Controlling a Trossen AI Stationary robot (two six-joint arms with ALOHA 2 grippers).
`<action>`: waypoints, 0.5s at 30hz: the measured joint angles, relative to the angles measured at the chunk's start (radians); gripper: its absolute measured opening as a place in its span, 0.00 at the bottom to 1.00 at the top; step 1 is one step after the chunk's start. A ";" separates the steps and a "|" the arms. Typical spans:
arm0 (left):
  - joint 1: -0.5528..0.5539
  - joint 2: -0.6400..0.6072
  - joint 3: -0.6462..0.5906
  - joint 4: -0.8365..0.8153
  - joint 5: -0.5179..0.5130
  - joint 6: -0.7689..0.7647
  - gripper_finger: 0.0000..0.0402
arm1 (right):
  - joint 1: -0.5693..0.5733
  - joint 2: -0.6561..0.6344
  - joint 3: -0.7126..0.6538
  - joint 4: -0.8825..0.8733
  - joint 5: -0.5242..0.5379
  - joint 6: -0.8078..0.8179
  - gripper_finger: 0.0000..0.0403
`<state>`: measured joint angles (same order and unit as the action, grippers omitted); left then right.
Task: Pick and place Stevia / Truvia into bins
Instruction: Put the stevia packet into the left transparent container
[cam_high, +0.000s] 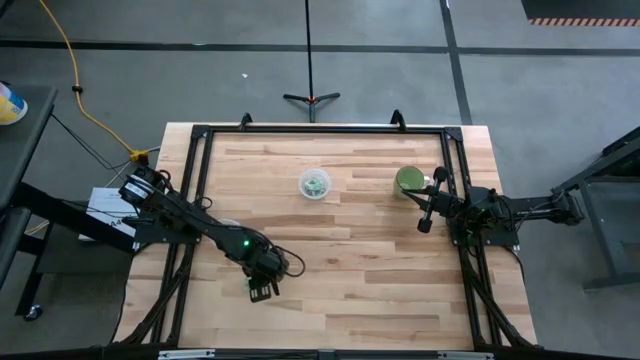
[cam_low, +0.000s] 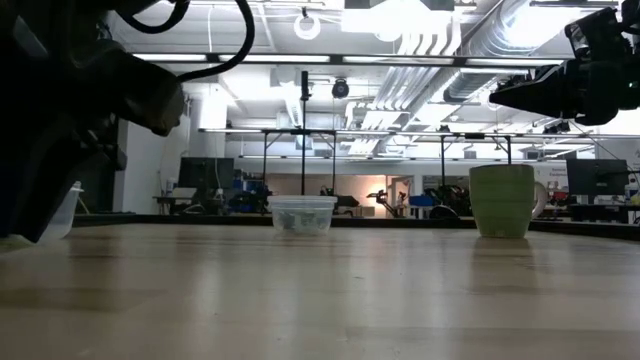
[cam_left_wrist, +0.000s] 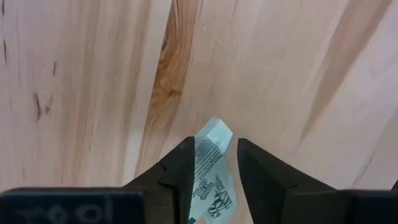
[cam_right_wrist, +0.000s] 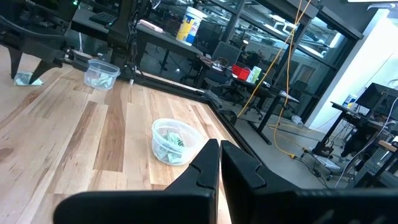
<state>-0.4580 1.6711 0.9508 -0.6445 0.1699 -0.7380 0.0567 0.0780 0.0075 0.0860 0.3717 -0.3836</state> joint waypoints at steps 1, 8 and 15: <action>0.000 0.000 0.000 -0.001 0.000 0.000 0.39 | 0.000 0.000 0.000 0.000 0.000 0.000 0.02; 0.000 0.000 0.000 0.000 -0.003 0.000 0.39 | 0.000 0.000 0.000 0.000 0.000 0.000 0.02; 0.005 0.028 -0.019 0.061 0.005 0.001 0.39 | 0.000 0.000 0.000 0.000 0.000 0.000 0.02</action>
<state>-0.4525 1.6989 0.9316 -0.5837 0.1747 -0.7372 0.0570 0.0784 0.0075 0.0860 0.3717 -0.3836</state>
